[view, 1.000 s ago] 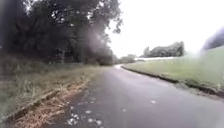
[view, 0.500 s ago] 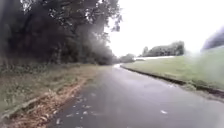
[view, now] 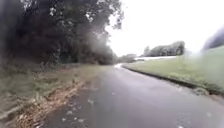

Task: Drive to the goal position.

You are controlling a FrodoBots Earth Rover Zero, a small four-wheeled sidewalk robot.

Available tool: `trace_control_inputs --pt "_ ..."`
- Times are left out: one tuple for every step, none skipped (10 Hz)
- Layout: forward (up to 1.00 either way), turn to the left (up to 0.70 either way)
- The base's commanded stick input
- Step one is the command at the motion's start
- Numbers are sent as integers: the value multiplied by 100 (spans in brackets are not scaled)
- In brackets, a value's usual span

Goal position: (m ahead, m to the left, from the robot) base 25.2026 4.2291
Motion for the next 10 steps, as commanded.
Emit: trace_control_inputs --pt "70 0" --pt "70 0" --pt "70 0" --pt "70 0" --pt "70 0" --pt "70 0" --pt "70 0" --pt "70 0" --pt "70 0" --pt "70 0"
